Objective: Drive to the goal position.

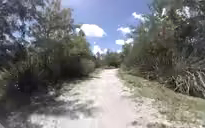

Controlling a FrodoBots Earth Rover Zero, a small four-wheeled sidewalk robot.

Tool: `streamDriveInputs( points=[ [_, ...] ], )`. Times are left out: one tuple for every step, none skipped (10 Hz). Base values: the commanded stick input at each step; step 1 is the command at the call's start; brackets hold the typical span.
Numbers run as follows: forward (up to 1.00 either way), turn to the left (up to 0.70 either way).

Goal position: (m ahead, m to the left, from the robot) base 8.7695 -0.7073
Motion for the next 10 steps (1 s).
streamDriveInputs(
  points=[
    [0.70,0.00],
    [0.70,0.00],
    [0.70,0.00],
    [0.70,0.00],
    [0.70,0.00],
    [0.70,0.00],
    [0.70,0.00],
    [0.70,0.00],
    [0.70,0.00],
    [0.70,0.00]
  ],
)
